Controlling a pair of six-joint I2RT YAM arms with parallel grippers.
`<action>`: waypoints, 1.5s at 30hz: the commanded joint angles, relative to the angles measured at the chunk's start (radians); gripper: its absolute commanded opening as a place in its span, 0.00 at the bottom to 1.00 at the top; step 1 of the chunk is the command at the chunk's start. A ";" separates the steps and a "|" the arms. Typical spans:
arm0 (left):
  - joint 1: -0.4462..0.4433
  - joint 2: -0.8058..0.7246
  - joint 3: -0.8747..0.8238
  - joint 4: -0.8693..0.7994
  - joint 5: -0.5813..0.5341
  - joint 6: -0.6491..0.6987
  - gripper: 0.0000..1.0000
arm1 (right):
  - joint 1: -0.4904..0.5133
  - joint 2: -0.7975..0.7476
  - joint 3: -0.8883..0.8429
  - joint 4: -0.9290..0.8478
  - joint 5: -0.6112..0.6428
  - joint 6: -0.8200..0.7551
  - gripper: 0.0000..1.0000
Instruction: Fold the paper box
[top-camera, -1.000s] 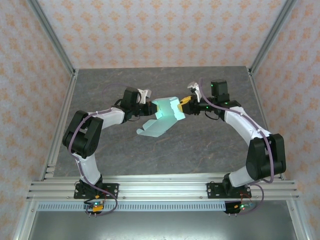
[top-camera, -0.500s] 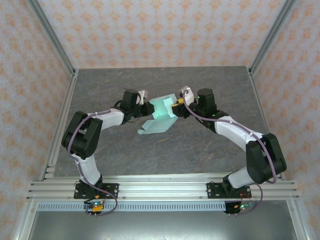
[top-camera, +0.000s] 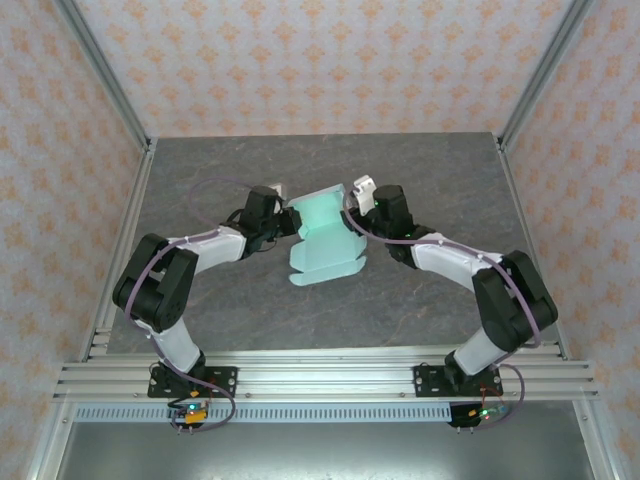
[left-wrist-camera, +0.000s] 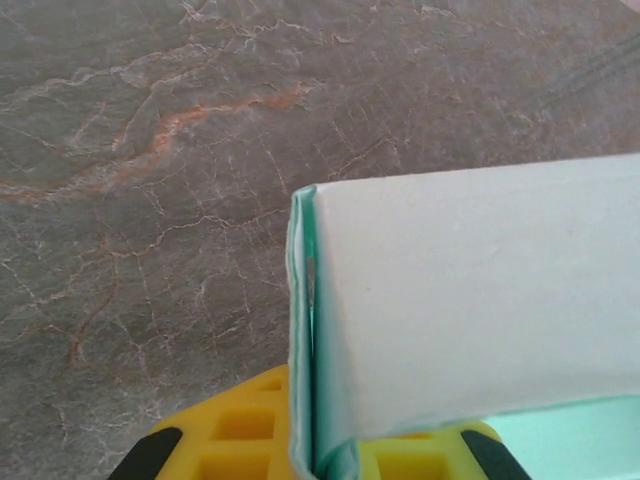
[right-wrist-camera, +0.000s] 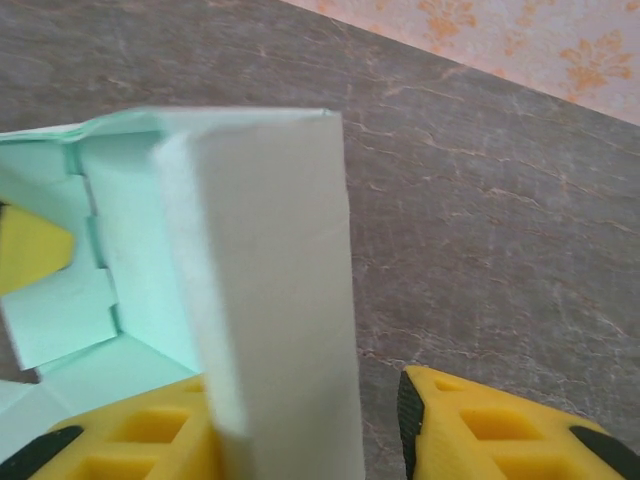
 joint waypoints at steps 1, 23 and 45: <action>-0.043 -0.051 0.014 -0.012 -0.104 -0.019 0.00 | 0.022 0.056 0.074 0.047 0.195 0.040 0.45; -0.133 -0.077 0.039 -0.226 -0.398 -0.146 0.00 | 0.102 0.147 0.082 0.194 0.298 0.072 0.50; -0.134 -0.097 0.045 -0.270 -0.431 -0.155 0.00 | -0.053 0.033 0.110 -0.069 -0.277 -0.037 0.61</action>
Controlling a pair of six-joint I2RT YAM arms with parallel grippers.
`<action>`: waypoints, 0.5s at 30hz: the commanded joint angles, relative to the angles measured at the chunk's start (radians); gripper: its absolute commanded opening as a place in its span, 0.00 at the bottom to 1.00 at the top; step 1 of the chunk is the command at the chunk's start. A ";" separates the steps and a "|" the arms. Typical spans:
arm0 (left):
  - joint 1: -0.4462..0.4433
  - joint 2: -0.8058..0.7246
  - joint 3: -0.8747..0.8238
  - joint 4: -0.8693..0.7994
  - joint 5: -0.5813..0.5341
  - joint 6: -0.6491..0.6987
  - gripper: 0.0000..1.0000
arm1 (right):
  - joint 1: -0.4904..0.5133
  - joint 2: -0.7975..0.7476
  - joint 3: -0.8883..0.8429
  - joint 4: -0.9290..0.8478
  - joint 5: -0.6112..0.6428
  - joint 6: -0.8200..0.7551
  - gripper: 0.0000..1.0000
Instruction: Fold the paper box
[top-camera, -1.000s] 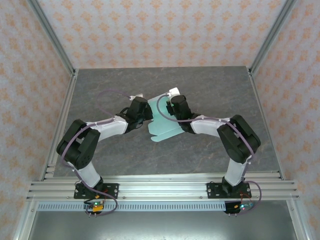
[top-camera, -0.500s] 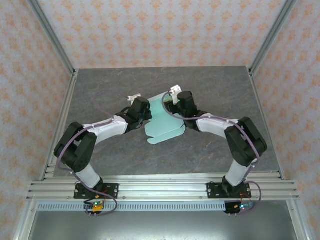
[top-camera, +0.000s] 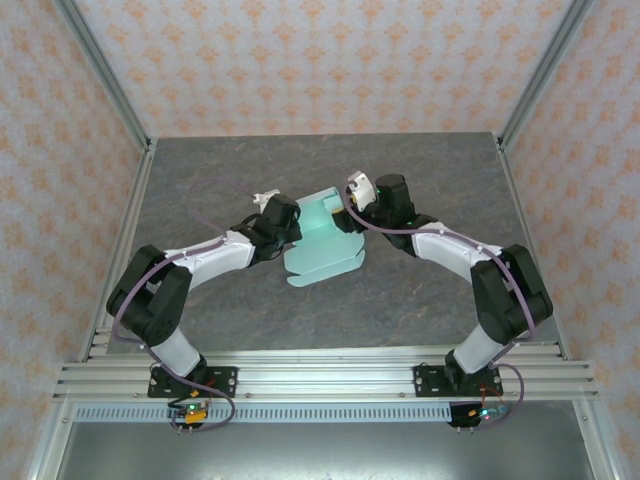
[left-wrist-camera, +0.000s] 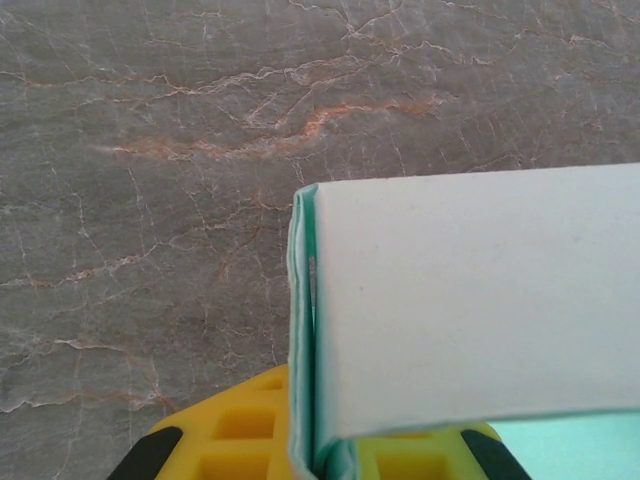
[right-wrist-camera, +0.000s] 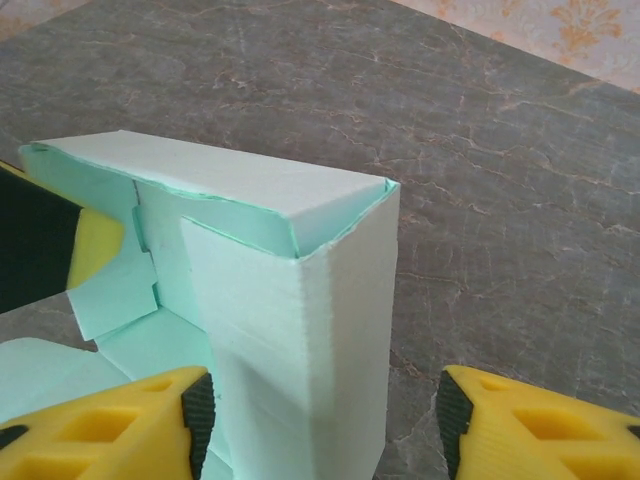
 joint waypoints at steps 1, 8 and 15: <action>-0.005 -0.018 0.014 -0.015 -0.032 -0.025 0.00 | 0.018 0.029 0.028 0.061 0.071 0.033 0.60; -0.006 -0.011 0.017 -0.010 -0.022 -0.043 0.00 | 0.111 0.112 0.083 0.128 0.315 0.042 0.49; -0.005 -0.015 0.013 -0.014 -0.029 -0.064 0.00 | 0.180 0.181 0.060 0.288 0.762 0.125 0.26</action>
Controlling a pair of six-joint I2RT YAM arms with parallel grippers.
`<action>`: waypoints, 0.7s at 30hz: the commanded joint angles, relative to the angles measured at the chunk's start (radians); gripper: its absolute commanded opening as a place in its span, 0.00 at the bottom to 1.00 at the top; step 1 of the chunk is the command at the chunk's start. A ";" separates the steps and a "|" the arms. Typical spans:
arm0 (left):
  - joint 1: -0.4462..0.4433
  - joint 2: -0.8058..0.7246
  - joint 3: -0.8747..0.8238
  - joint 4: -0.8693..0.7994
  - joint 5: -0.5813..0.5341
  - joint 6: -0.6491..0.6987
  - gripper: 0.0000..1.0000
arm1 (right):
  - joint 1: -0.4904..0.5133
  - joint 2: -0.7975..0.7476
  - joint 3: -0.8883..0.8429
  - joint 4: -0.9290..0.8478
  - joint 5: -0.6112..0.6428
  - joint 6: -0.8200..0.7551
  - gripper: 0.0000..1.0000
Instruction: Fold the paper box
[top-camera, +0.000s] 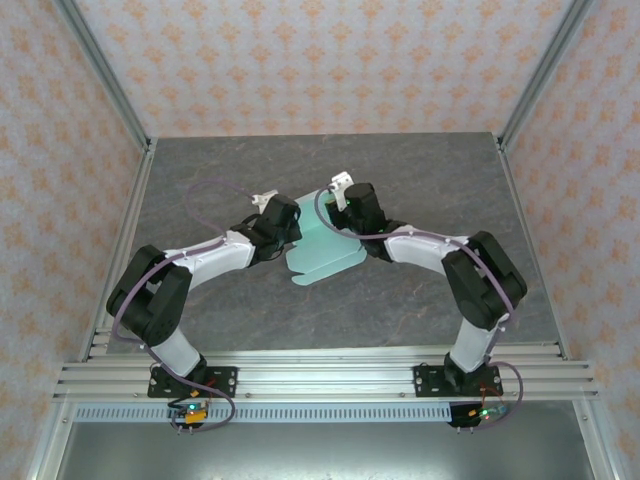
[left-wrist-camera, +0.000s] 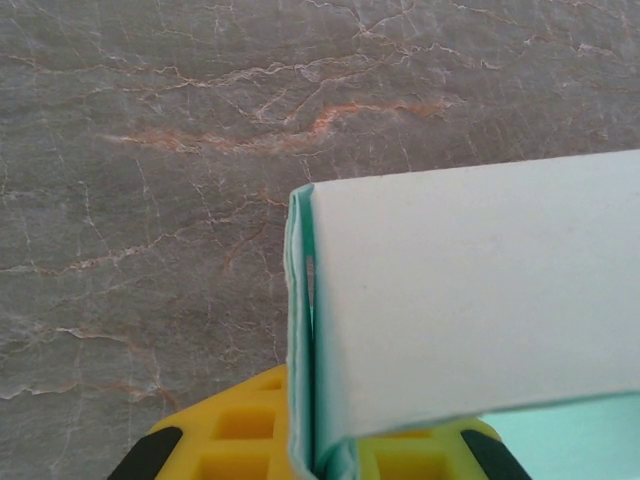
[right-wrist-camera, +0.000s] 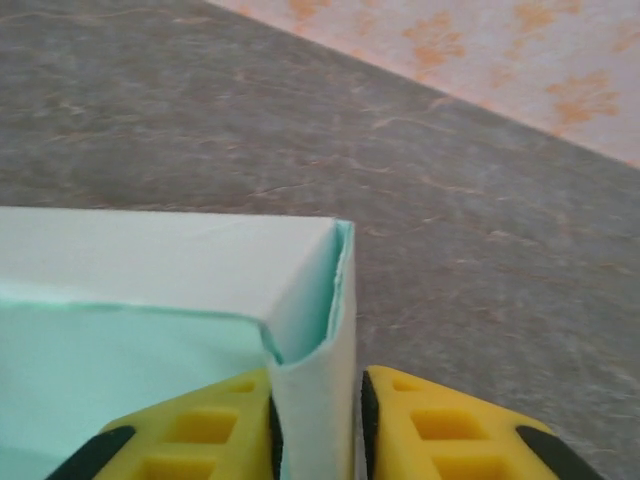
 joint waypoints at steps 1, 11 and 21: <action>-0.006 -0.013 0.018 -0.017 -0.023 -0.024 0.00 | 0.024 0.032 0.007 0.121 0.289 0.042 0.26; -0.013 -0.015 0.003 -0.019 -0.066 -0.037 0.00 | 0.132 0.085 -0.022 0.232 0.524 0.107 0.29; -0.013 -0.030 -0.010 -0.032 -0.096 -0.018 0.00 | 0.049 0.026 -0.081 0.232 0.015 0.087 0.37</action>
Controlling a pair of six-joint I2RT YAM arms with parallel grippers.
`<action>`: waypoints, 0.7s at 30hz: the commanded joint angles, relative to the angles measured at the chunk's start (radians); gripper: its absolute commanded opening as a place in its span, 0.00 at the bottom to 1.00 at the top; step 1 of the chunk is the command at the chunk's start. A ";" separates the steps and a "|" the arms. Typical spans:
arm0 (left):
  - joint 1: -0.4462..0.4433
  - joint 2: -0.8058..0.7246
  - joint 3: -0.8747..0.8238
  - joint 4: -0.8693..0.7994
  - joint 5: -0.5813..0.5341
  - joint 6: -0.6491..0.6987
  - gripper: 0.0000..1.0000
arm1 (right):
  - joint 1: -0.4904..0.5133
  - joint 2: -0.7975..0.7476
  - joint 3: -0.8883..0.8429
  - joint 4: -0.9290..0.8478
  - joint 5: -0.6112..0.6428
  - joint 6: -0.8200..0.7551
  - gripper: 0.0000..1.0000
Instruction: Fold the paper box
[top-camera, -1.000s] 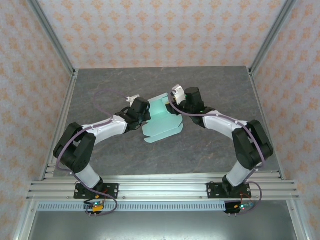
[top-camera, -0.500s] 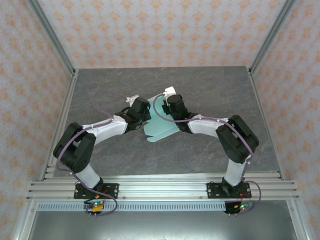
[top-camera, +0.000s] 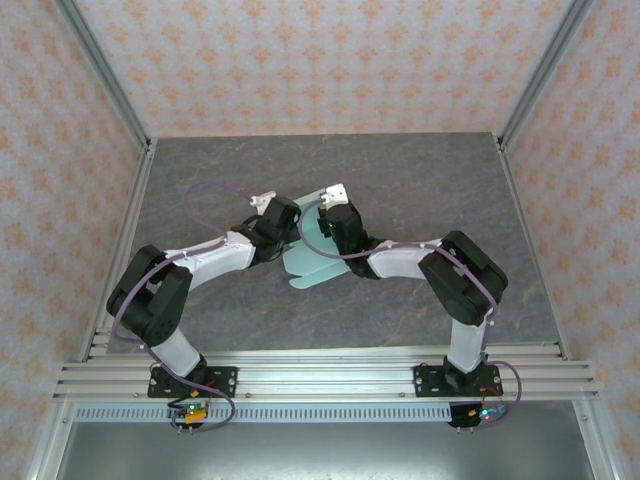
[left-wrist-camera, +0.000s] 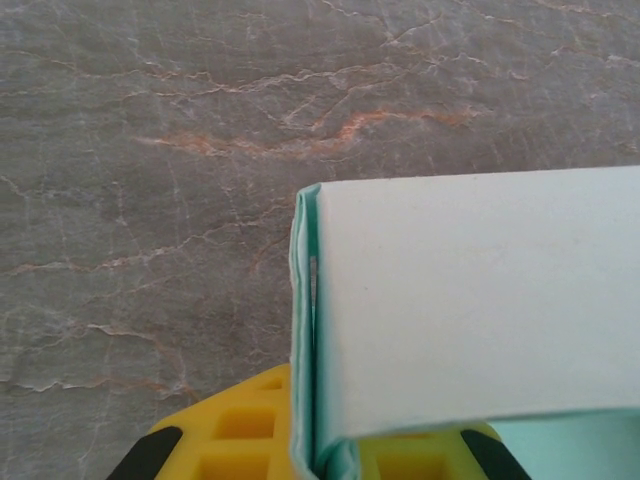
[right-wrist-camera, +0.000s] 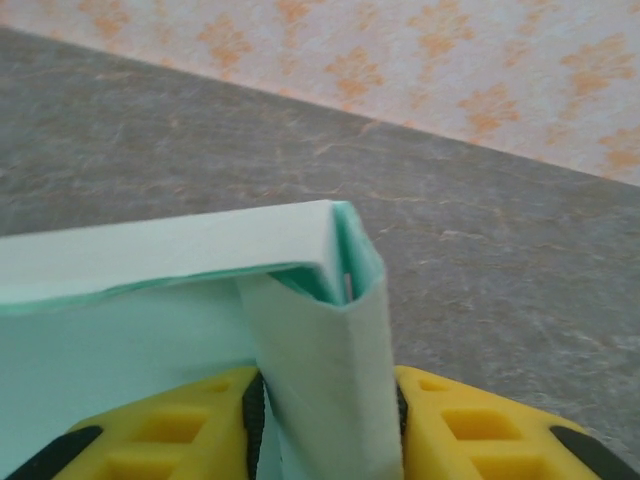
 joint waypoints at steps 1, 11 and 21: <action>-0.008 -0.029 -0.002 -0.023 -0.049 -0.004 0.00 | -0.068 -0.058 -0.013 -0.005 -0.241 0.006 0.37; -0.008 -0.022 -0.005 -0.018 -0.046 -0.007 0.00 | -0.078 -0.052 0.041 -0.090 -0.284 -0.039 0.45; -0.011 -0.019 0.017 -0.047 -0.068 0.003 0.00 | -0.138 -0.152 0.007 -0.192 -0.566 -0.175 0.57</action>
